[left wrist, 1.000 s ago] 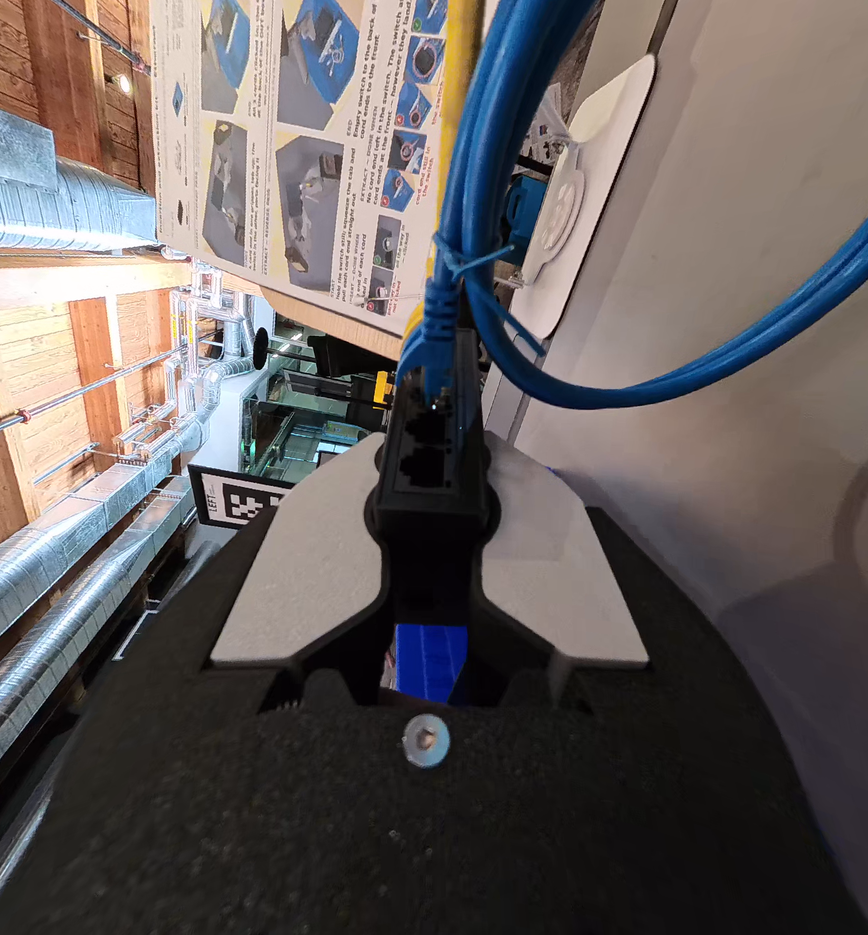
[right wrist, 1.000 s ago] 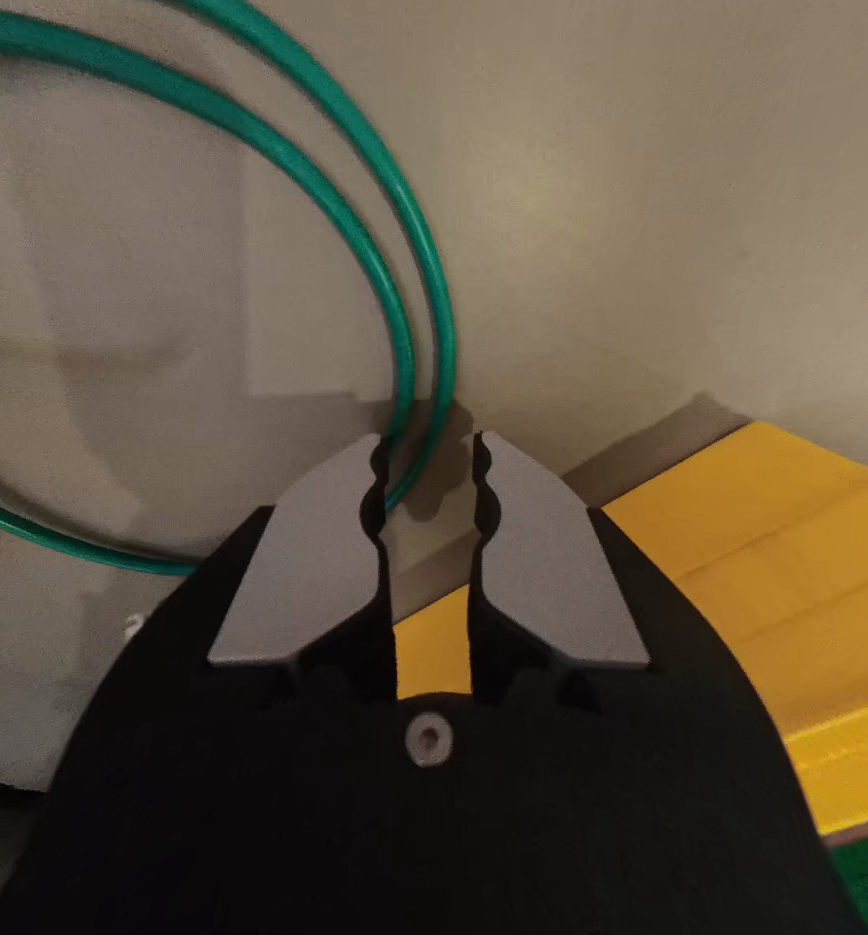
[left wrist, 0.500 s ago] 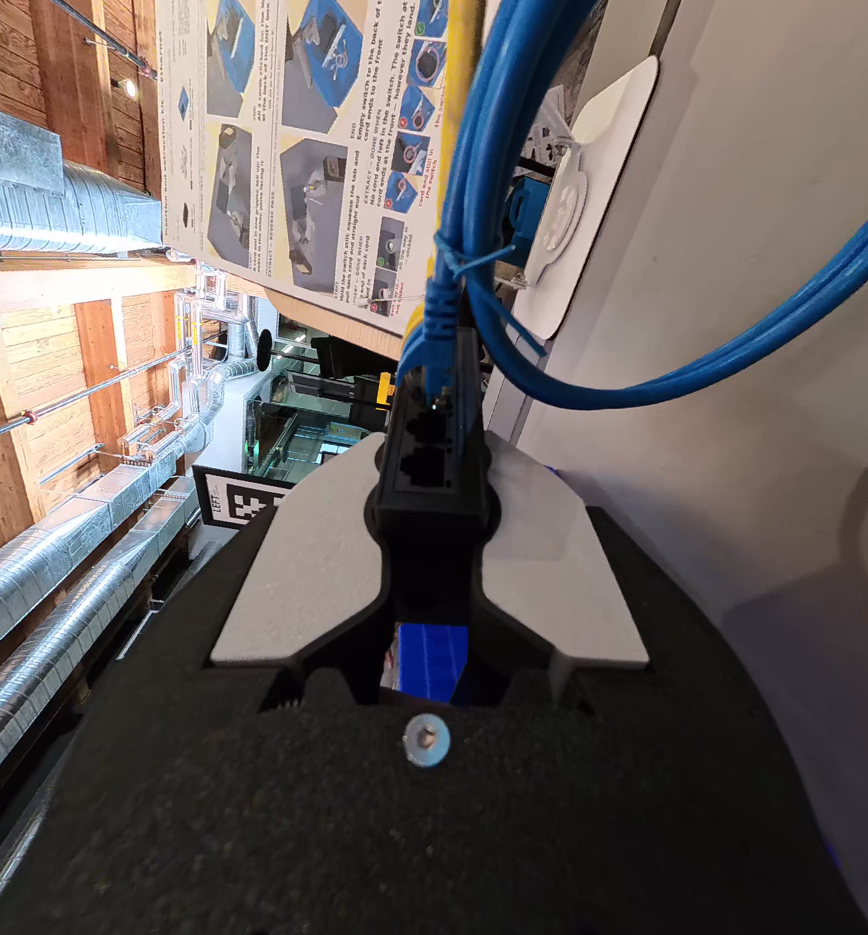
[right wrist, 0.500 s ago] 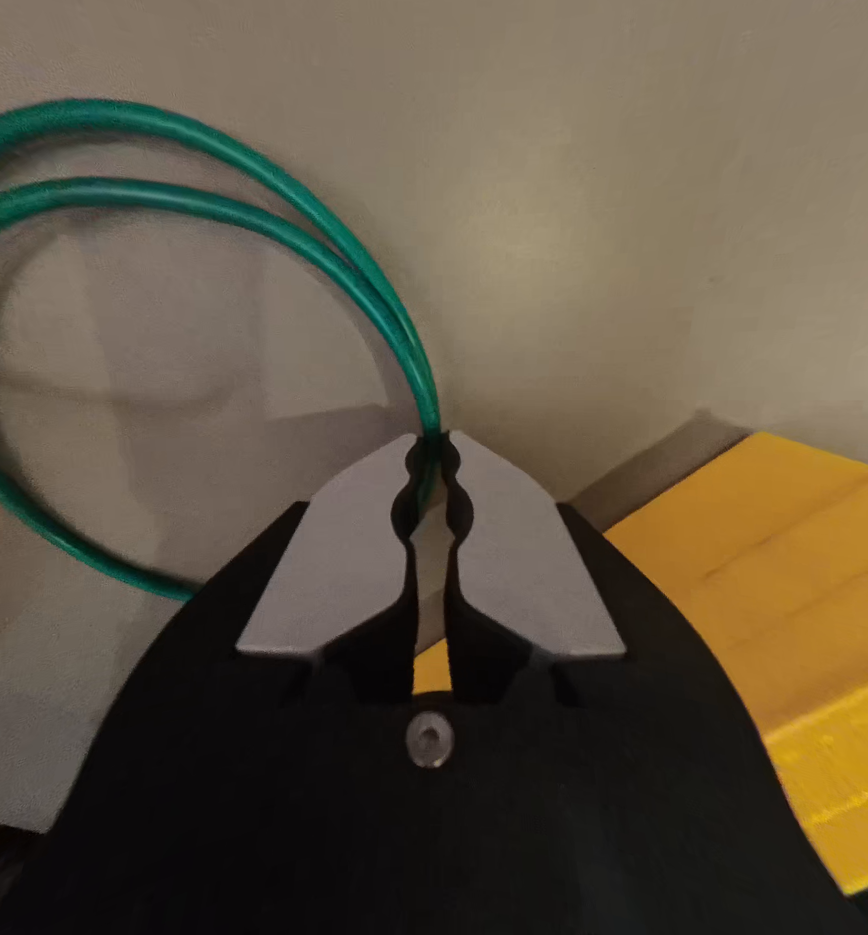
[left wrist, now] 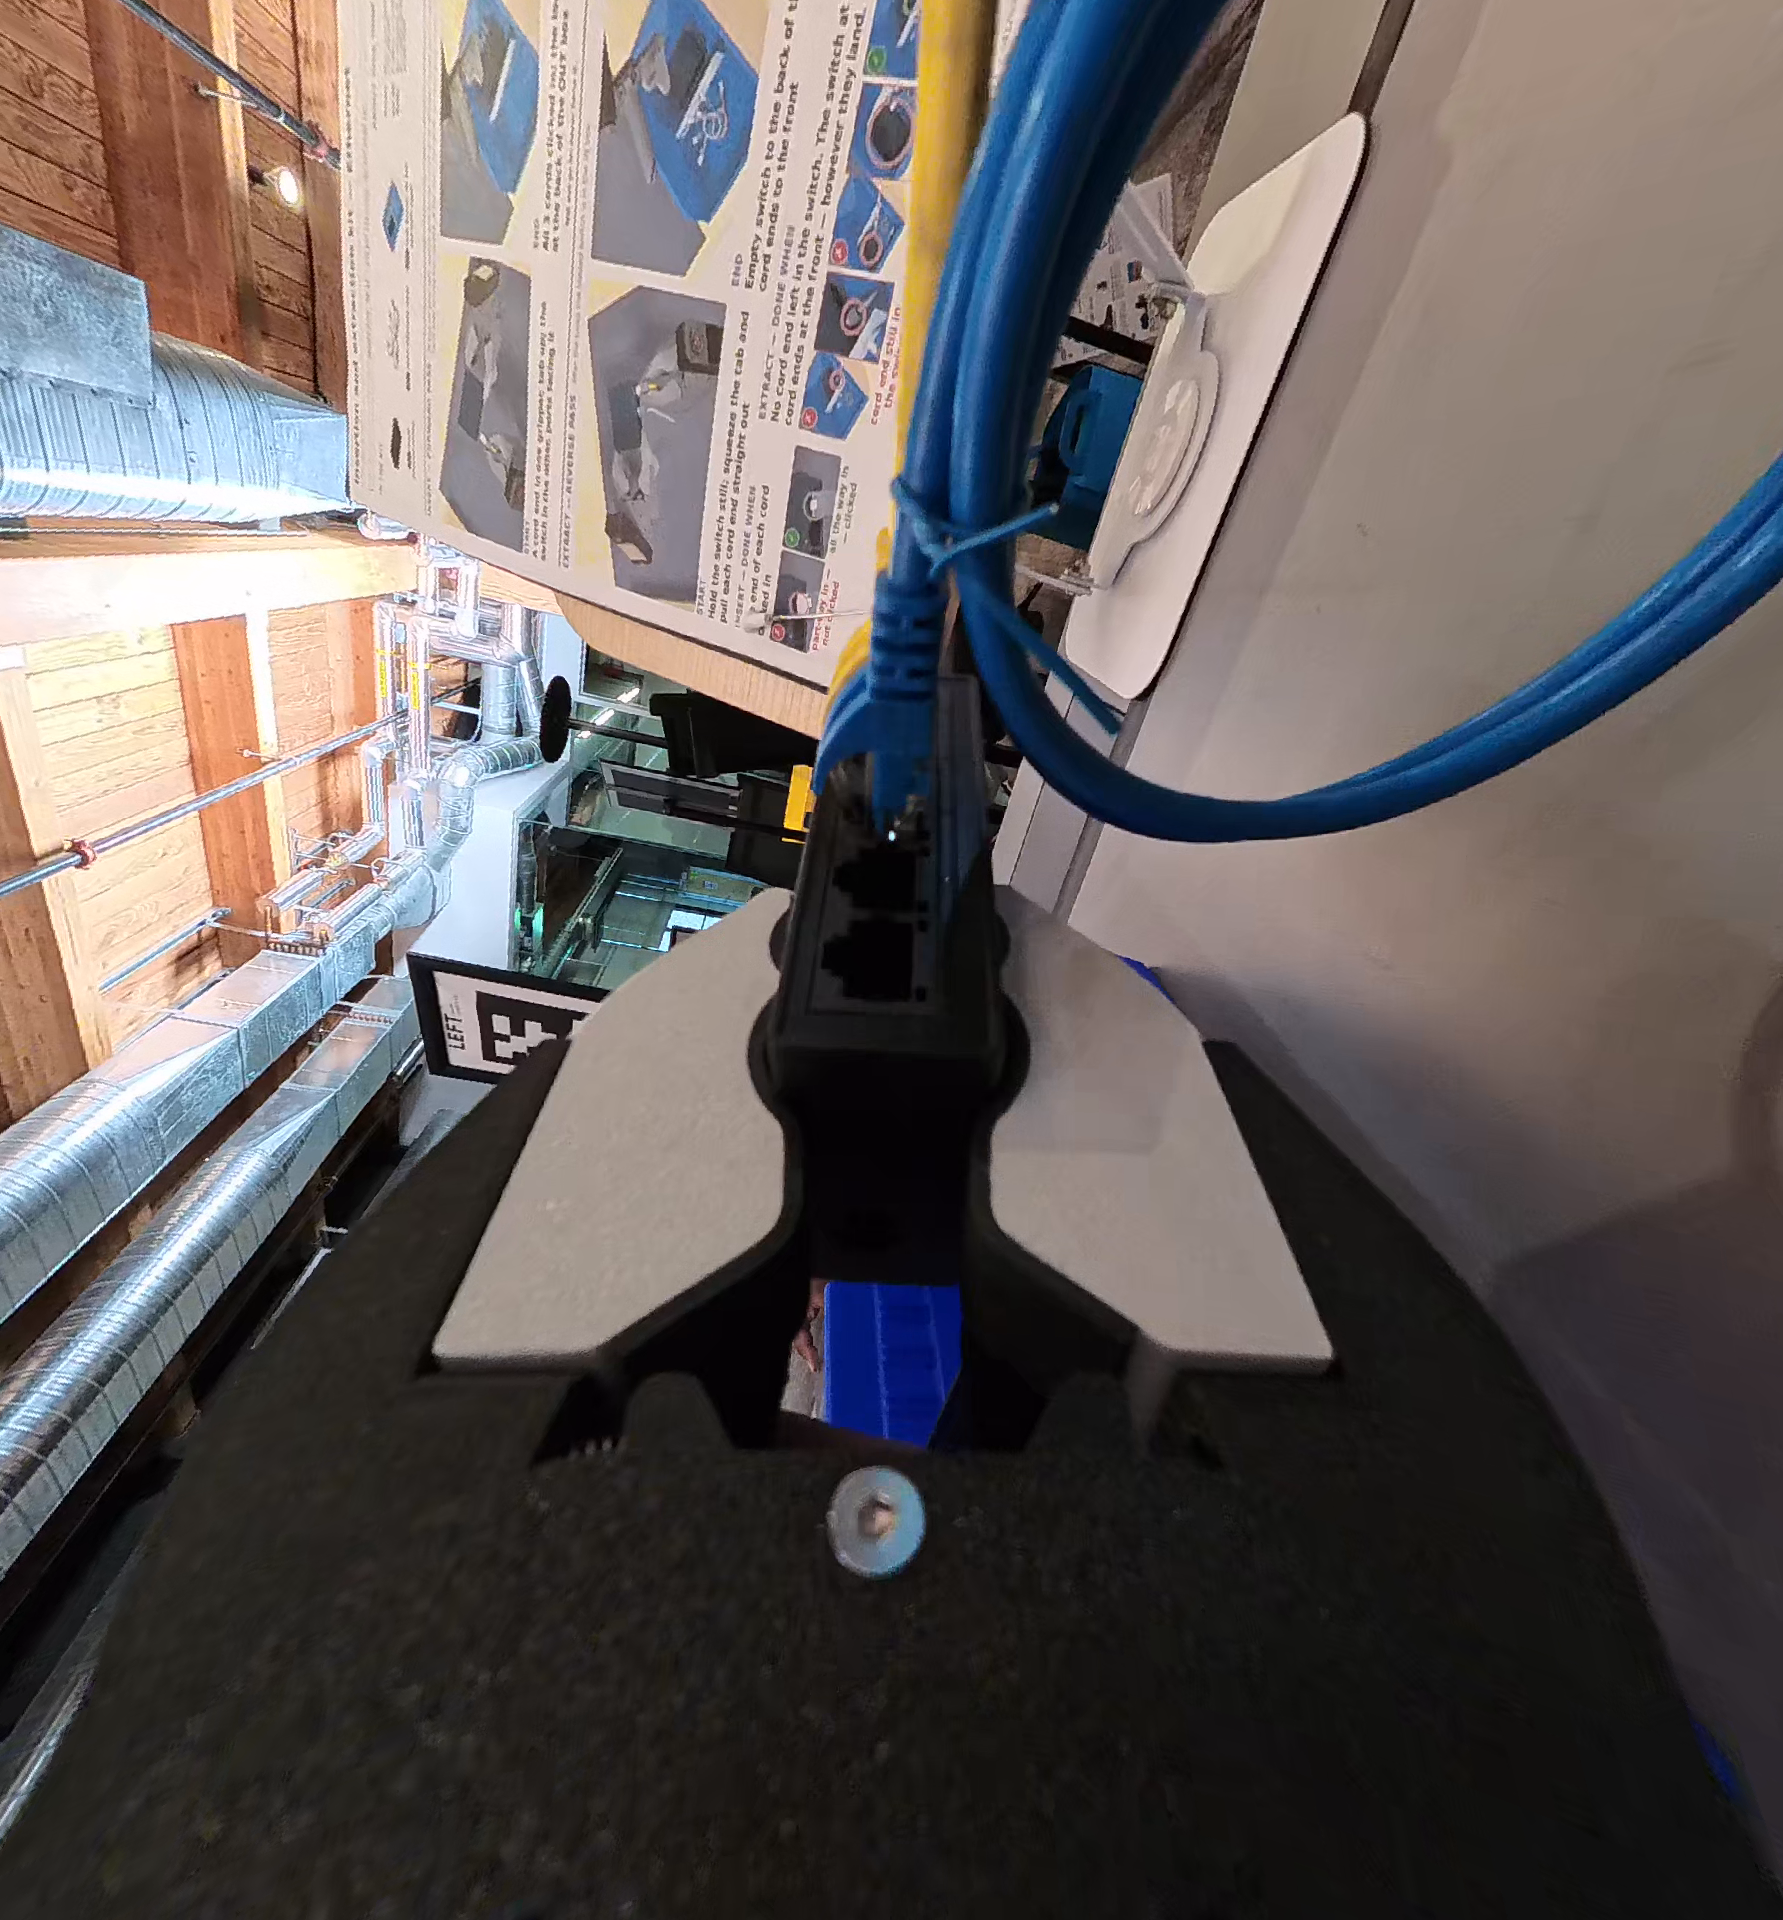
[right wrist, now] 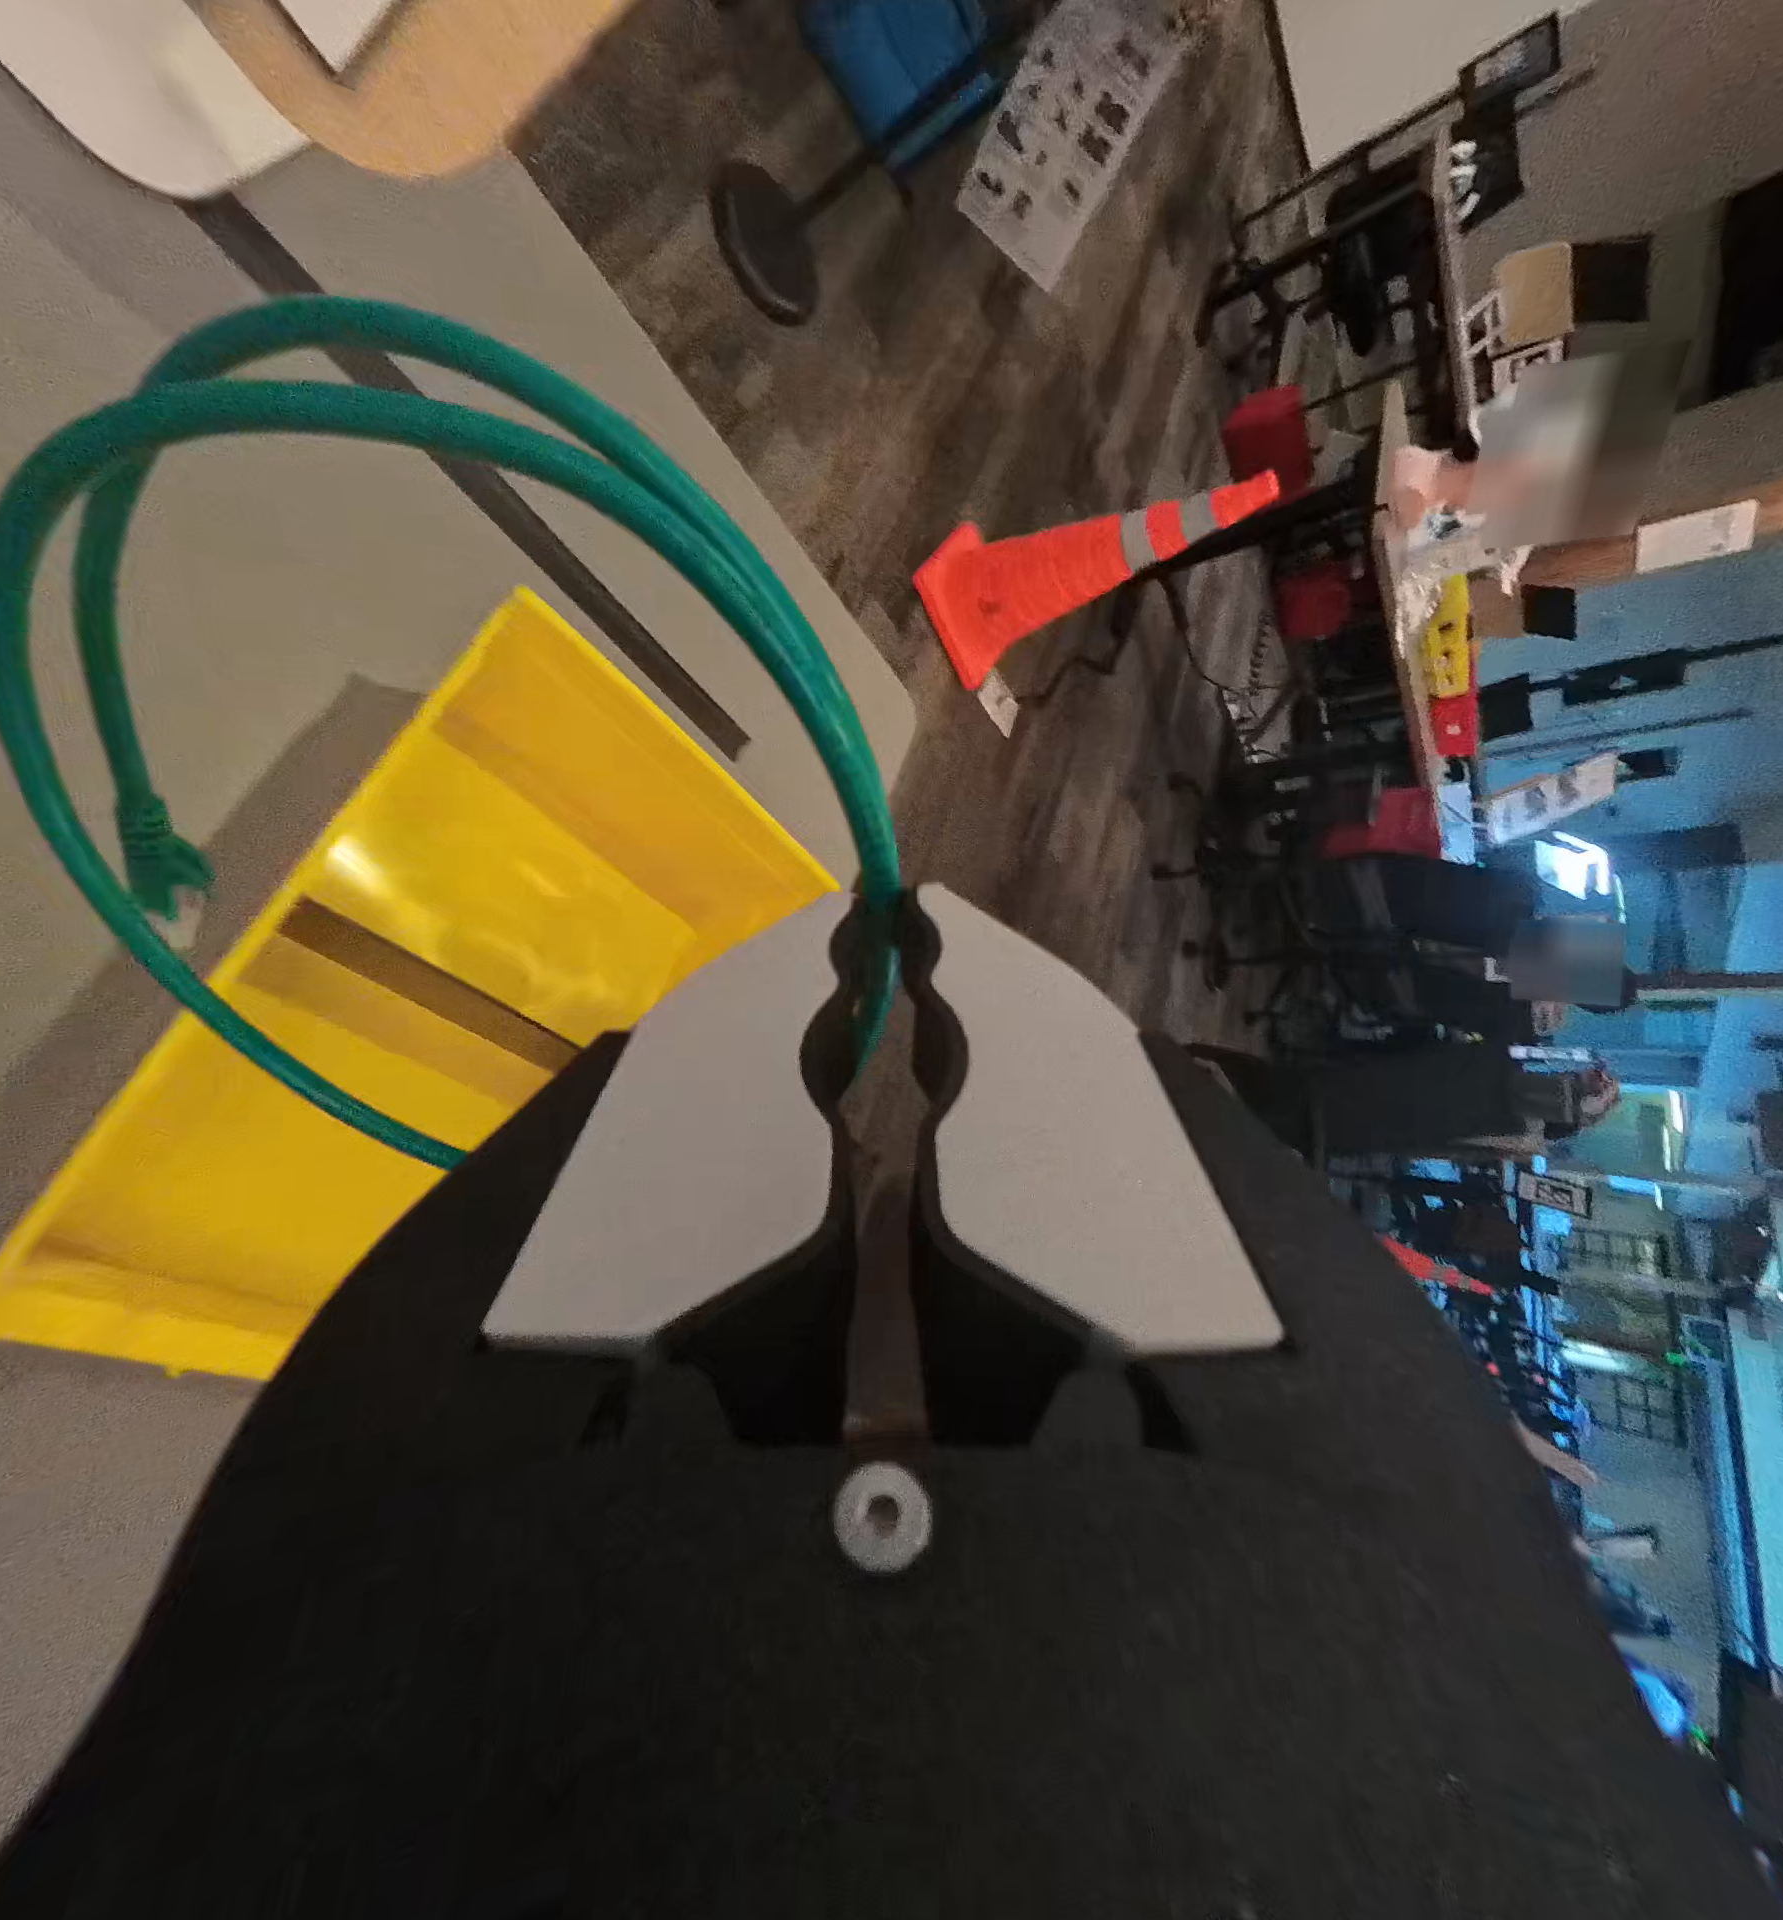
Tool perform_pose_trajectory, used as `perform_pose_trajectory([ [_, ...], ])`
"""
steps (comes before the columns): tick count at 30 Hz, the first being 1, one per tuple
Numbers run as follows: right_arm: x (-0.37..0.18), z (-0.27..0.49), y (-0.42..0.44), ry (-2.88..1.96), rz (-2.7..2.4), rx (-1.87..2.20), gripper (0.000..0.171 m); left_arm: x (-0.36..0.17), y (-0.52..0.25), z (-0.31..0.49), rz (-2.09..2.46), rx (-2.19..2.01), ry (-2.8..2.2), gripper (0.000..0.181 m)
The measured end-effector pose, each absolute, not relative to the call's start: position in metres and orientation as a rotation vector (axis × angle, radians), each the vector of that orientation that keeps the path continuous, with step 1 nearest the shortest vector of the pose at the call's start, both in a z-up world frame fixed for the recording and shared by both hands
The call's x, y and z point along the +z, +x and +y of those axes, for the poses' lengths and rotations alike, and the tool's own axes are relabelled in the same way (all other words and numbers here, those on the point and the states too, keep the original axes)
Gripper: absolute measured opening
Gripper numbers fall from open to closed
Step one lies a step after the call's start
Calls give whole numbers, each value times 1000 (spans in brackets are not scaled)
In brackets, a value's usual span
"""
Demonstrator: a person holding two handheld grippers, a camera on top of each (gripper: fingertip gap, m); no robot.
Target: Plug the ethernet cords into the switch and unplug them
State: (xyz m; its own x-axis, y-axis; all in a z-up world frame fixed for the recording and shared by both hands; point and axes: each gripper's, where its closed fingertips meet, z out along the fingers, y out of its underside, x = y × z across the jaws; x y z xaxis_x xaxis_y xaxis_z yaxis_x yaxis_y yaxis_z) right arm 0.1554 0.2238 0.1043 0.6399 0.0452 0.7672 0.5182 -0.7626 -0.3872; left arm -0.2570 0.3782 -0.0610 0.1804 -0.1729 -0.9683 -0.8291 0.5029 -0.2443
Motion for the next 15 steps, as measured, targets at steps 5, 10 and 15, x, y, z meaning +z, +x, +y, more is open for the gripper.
perform_pose_trajectory([
  [5,97,180,202,-2235,-410,-1301,6,-61,-256,377,1339,584,-972,30],
  [10,15,167,209,-2254,-489,-1328,6,-61,-255,377,1342,583,-973,30],
  [15,-62,156,205,-2379,-558,-1067,6,-60,-256,377,1335,579,-977,30],
])
